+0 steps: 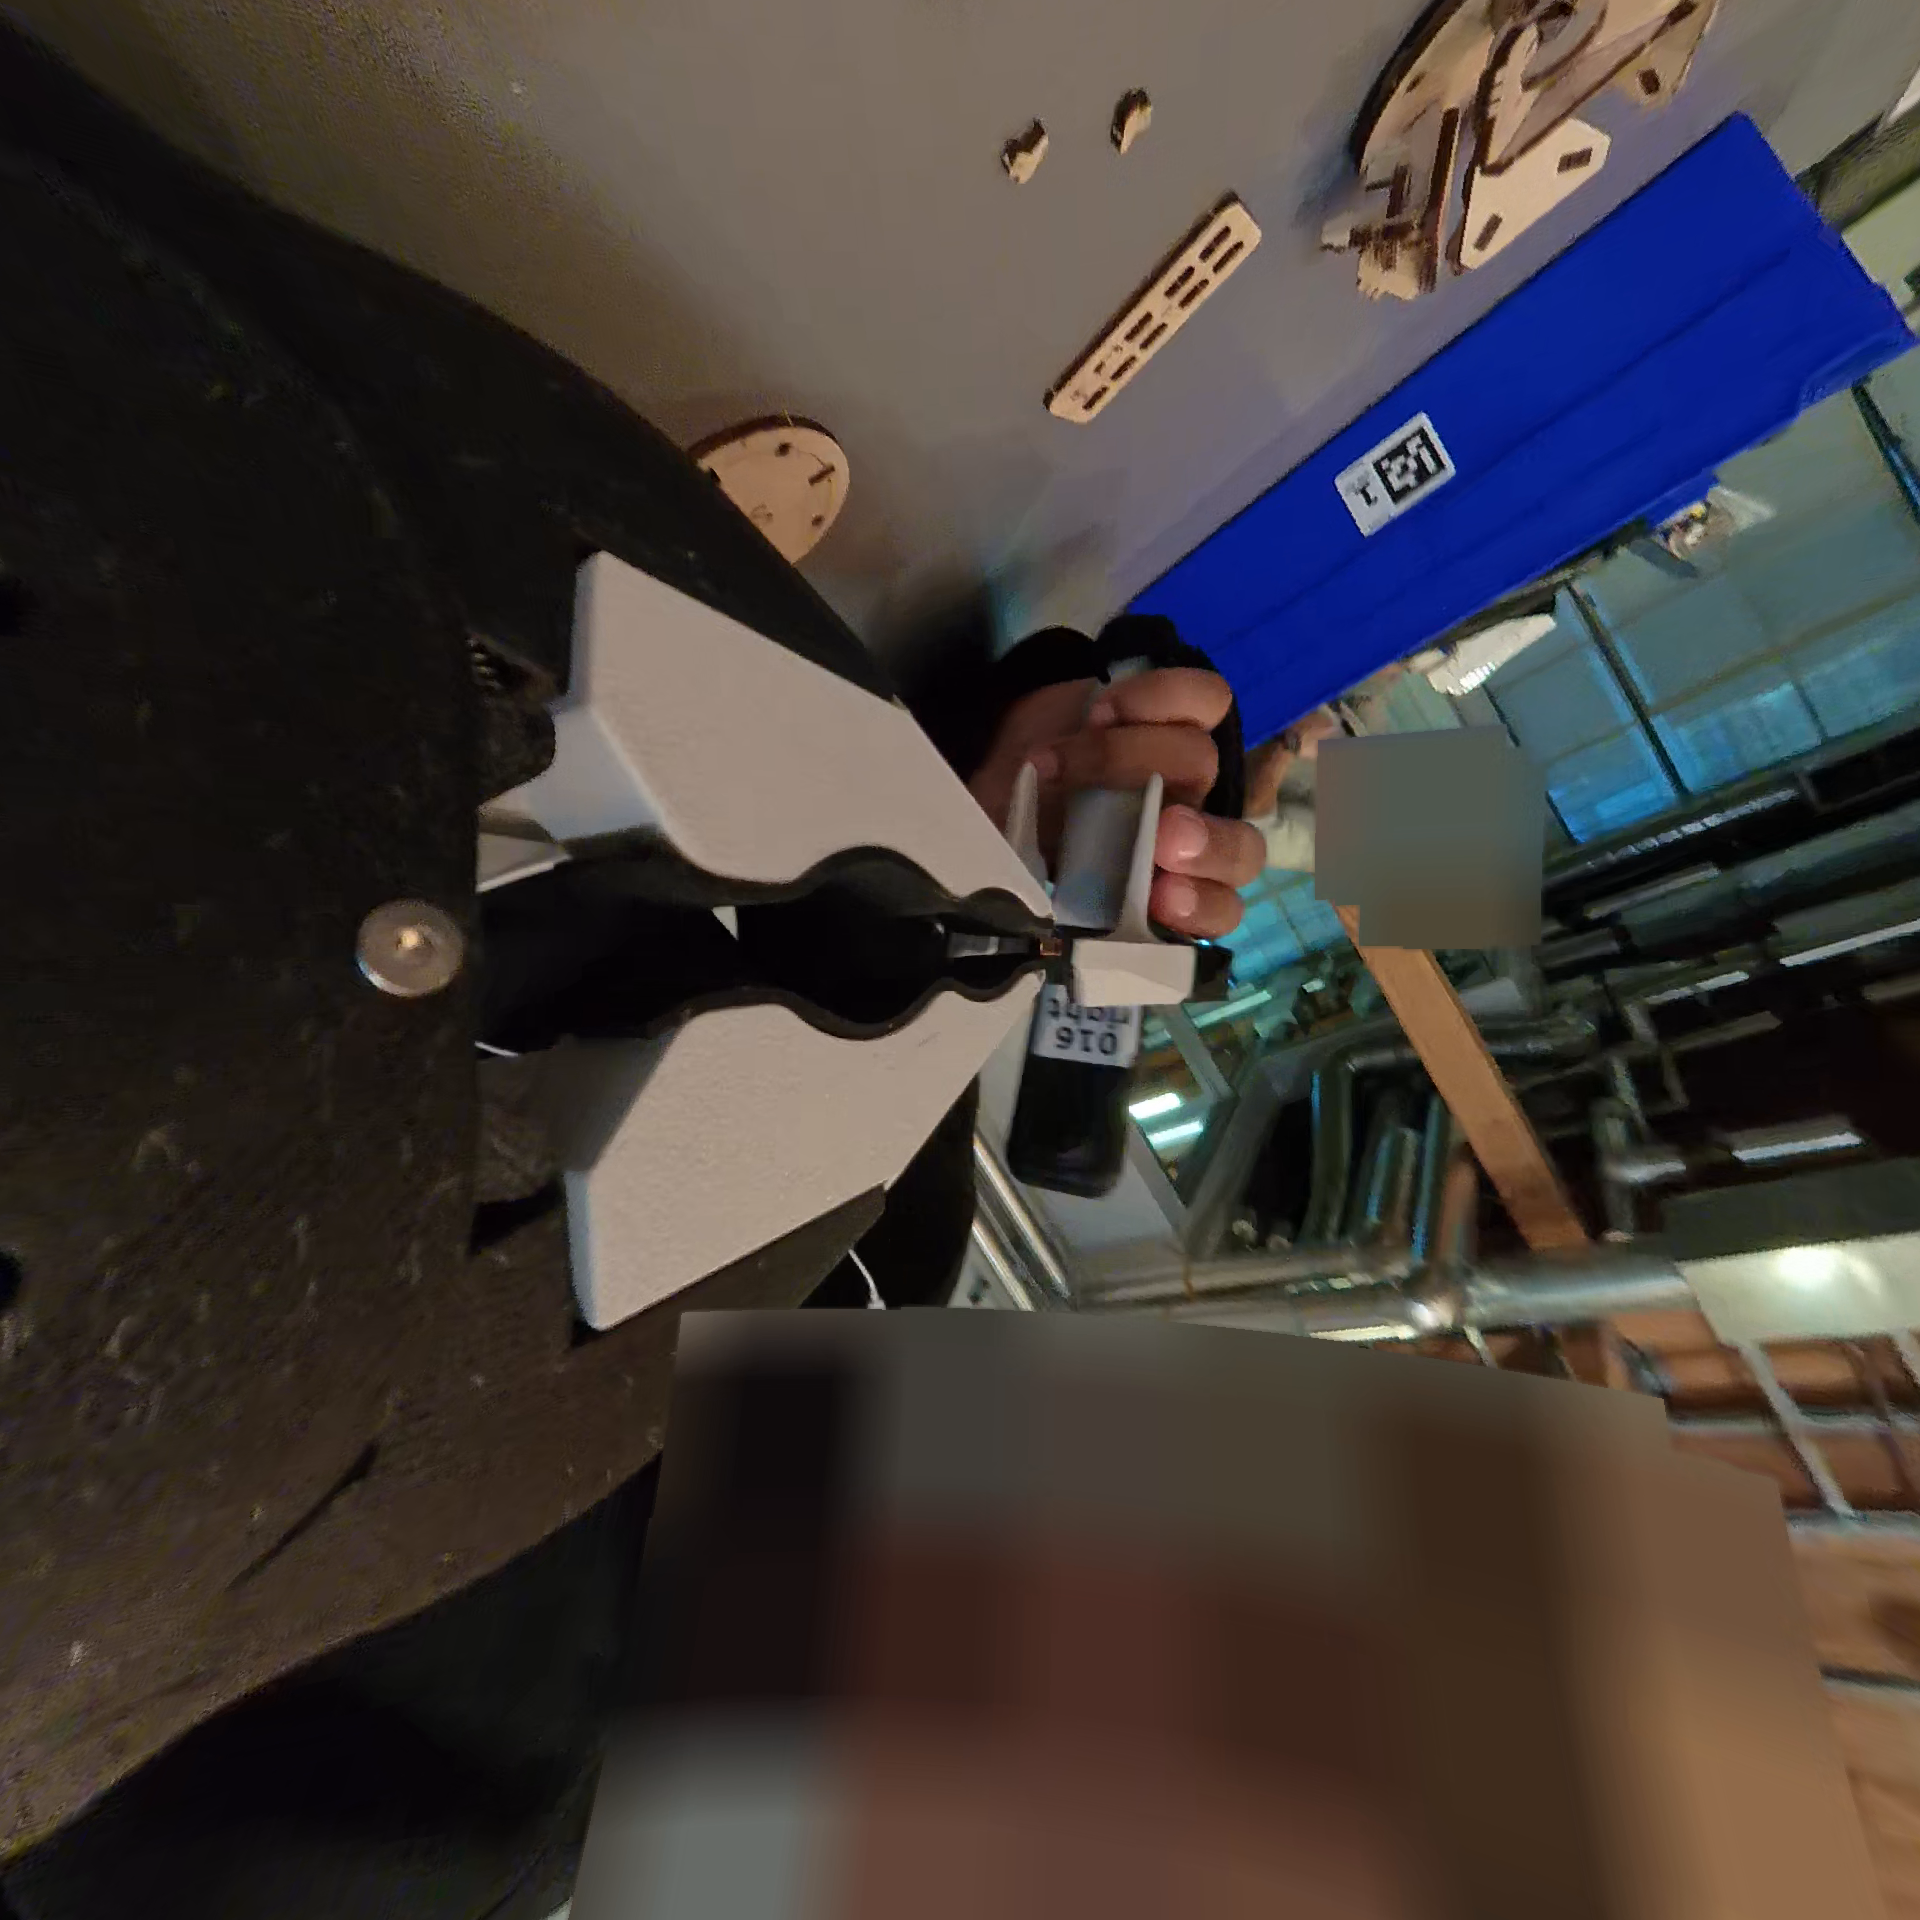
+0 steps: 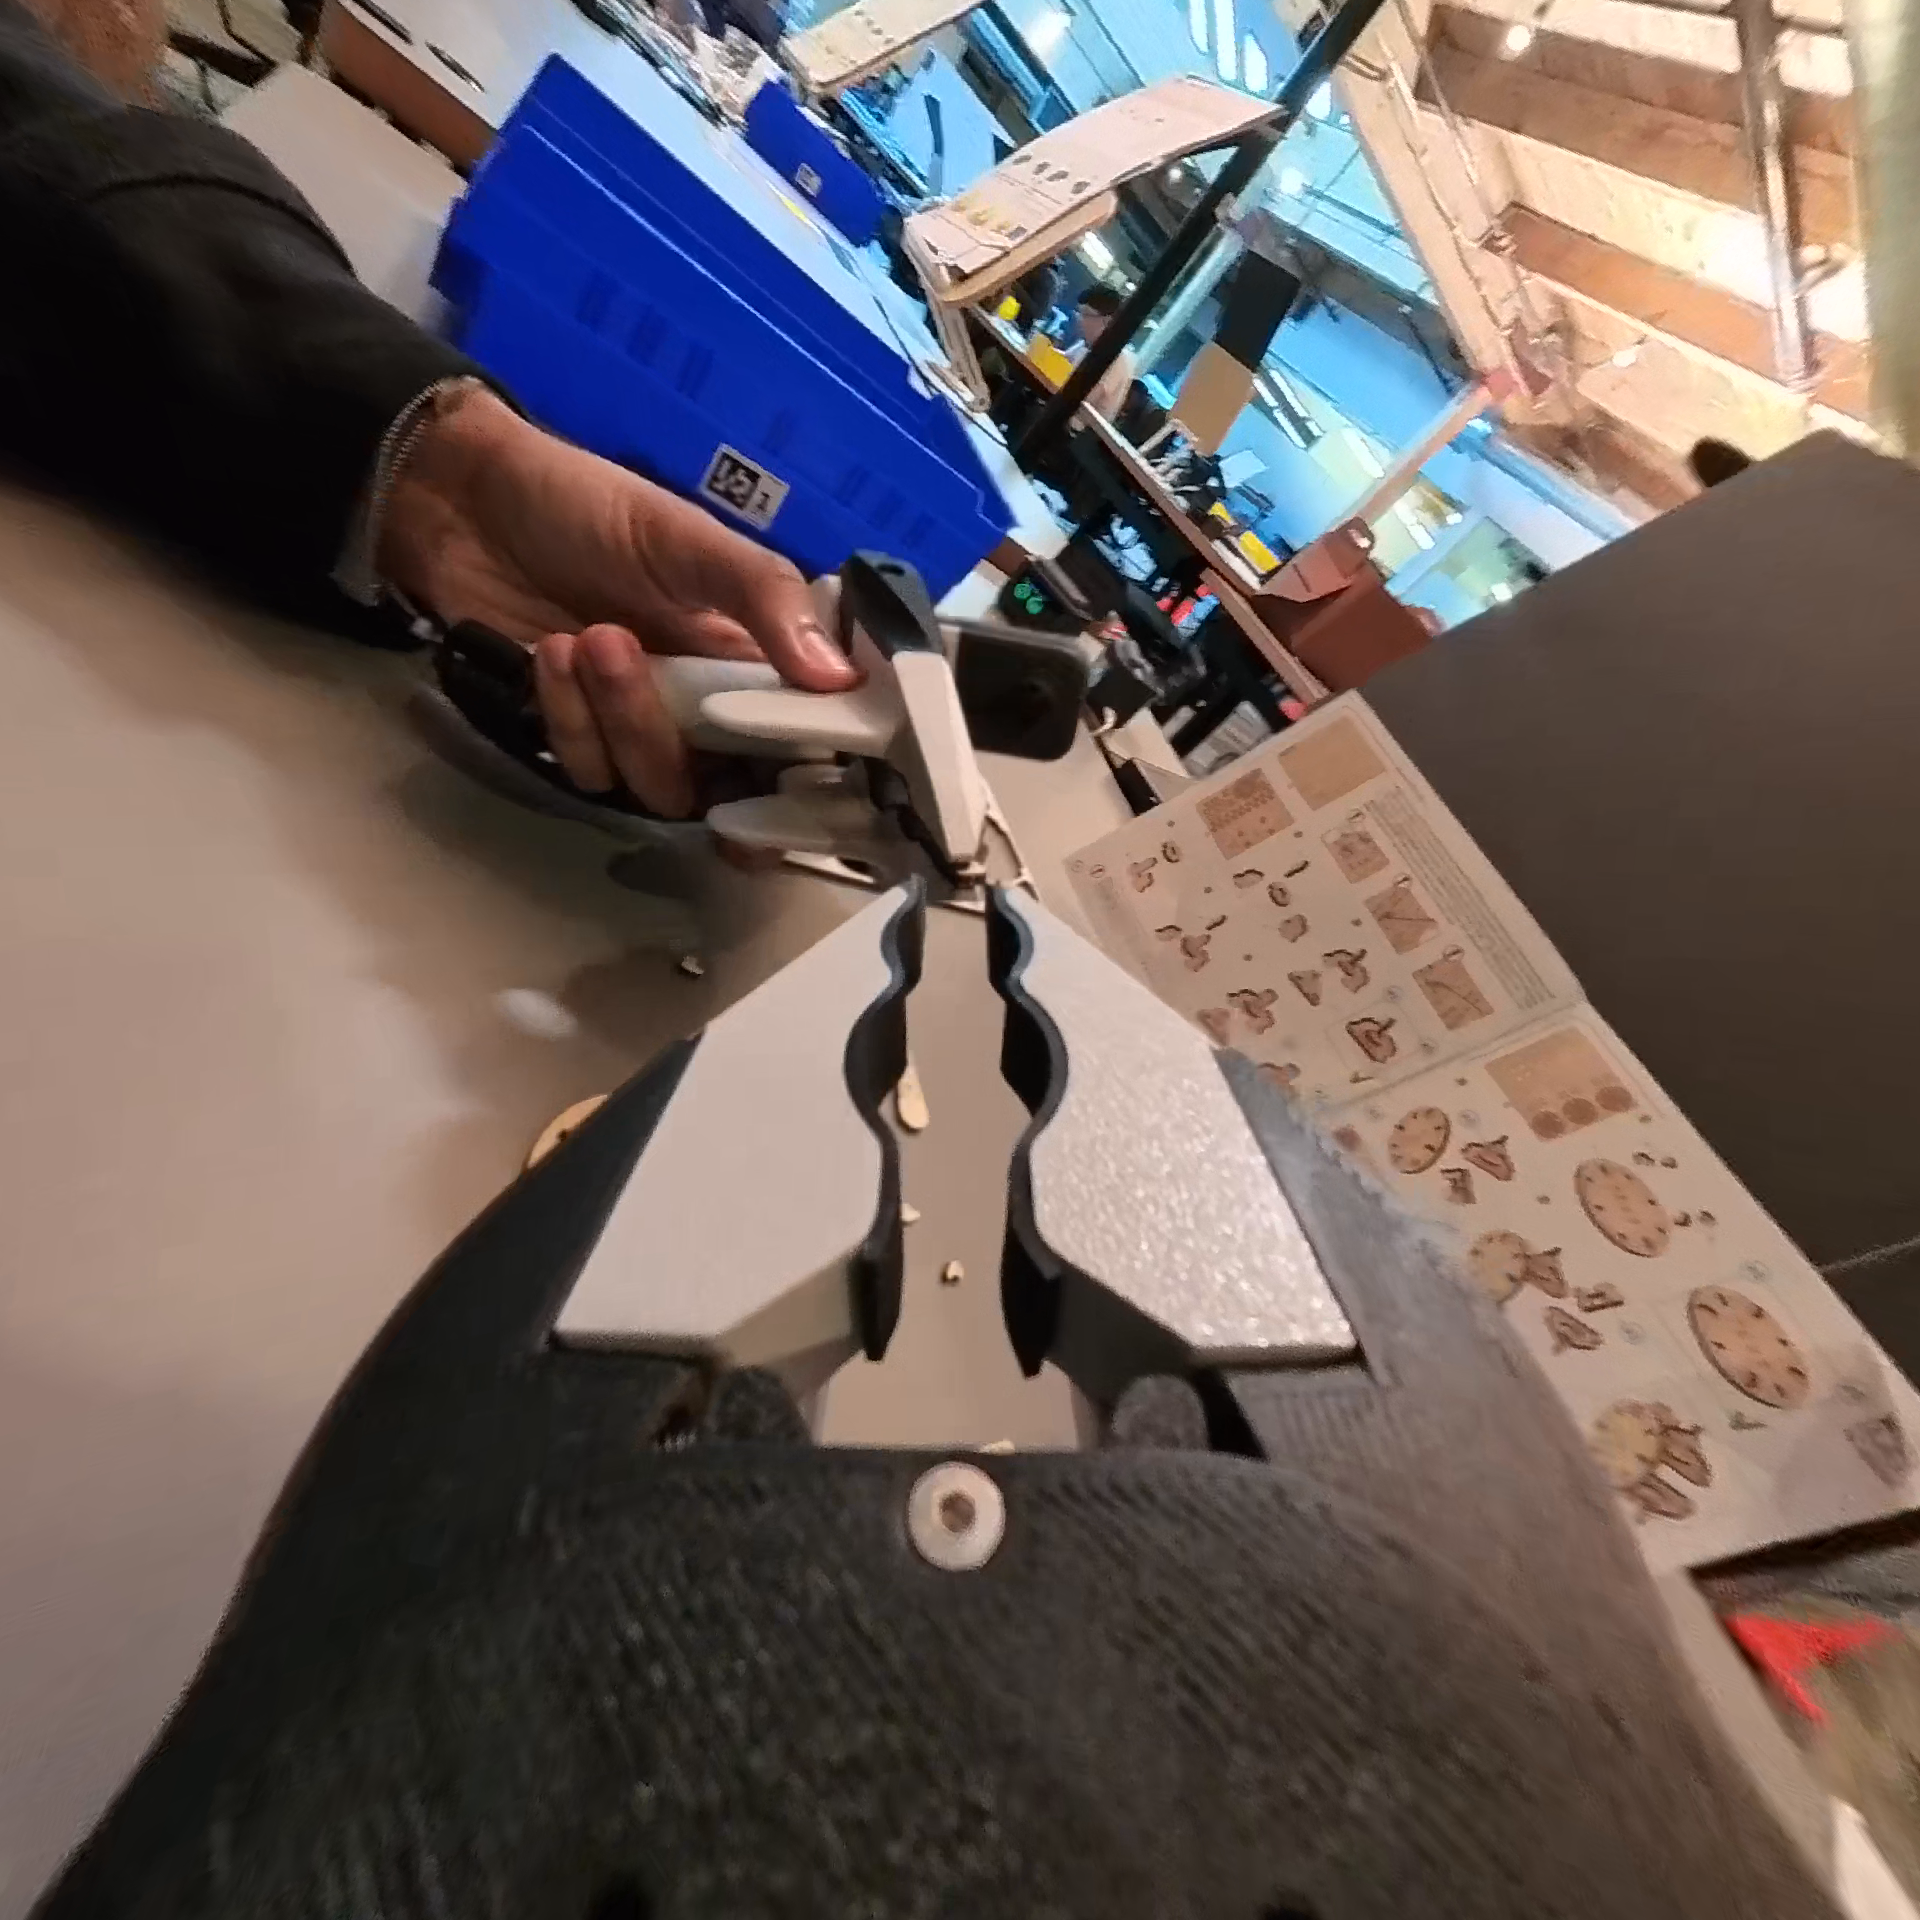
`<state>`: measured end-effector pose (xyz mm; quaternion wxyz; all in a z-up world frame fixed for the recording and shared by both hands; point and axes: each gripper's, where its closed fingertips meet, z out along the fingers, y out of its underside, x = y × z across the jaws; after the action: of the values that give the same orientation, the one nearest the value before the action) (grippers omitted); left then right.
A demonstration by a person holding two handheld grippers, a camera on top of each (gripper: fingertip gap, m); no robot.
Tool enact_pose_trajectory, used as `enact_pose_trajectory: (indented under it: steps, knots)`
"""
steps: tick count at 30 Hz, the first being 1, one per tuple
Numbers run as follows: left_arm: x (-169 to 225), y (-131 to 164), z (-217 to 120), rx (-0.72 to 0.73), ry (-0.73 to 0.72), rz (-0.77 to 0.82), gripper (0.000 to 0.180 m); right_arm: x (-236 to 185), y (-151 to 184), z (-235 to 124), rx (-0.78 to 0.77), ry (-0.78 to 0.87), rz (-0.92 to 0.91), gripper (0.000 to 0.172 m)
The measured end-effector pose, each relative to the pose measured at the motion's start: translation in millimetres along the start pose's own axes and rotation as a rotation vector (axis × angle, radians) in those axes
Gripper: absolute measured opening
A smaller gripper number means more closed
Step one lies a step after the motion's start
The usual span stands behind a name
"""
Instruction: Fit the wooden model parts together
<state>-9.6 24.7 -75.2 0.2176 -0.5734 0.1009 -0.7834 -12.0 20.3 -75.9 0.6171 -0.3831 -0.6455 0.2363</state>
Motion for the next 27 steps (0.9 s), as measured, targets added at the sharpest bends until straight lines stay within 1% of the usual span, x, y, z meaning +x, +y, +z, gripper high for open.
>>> enact_pose_trajectory:
  steps: [5,10,18,27]
  knots:
    - [-7,12,-1,-0.122,-0.120,0.096,0.000,-7,3,-7,0.039,-0.145,0.131,0.014]
    - [-8,23,2,-0.195,-0.136,0.096,0.001,-18,8,-9,0.046,-0.231,0.157,0.017]
    - [-11,33,7,-0.233,-0.103,0.025,0.001,-25,5,-8,0.044,-0.249,0.111,0.011]
    - [-12,36,8,-0.246,-0.097,0.009,0.001,-31,7,-8,0.032,-0.275,0.095,0.006]
